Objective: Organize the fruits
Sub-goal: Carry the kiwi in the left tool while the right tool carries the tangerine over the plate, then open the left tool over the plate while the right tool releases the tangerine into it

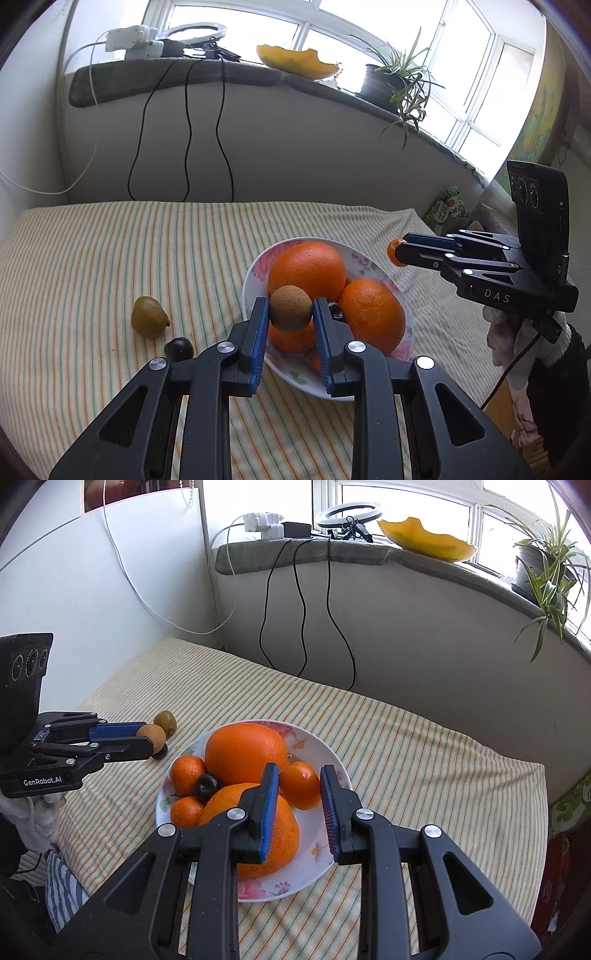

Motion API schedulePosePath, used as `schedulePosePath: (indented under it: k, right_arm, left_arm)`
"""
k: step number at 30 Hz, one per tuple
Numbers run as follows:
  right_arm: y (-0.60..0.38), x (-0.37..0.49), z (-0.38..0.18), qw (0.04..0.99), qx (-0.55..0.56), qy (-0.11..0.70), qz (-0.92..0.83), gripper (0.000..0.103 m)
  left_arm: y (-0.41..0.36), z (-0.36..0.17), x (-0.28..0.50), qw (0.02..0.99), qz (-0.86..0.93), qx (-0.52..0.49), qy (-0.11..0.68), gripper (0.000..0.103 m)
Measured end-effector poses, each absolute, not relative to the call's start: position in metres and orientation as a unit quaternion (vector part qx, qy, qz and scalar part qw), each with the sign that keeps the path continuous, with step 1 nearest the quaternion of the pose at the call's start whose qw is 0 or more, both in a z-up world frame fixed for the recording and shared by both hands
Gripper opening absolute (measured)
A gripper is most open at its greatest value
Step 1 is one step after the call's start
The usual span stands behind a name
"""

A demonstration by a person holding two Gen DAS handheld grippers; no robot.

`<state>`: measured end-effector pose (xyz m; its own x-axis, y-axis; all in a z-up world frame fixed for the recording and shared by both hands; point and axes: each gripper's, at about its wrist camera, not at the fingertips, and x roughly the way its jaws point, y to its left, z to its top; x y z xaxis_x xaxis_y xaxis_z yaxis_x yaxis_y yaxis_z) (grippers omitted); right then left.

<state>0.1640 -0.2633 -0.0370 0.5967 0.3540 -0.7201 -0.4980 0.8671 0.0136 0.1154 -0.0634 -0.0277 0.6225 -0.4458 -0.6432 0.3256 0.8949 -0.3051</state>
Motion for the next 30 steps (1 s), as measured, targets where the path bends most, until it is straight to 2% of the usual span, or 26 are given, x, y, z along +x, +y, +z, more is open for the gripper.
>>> schedulePosePath:
  k: [25,30]
  right_arm:
    - [-0.287,0.181,-0.068,0.877,-0.053,0.399,0.262,0.024]
    - [-0.289,0.18,-0.07,0.876,-0.052,0.398,0.267,0.024]
  left_arm:
    - [-0.128,-0.021,0.14,0.89,-0.247,-0.04,0.38,0.023]
    - [-0.129,-0.02,0.139,0.892,-0.245,-0.04,0.378,0.045]
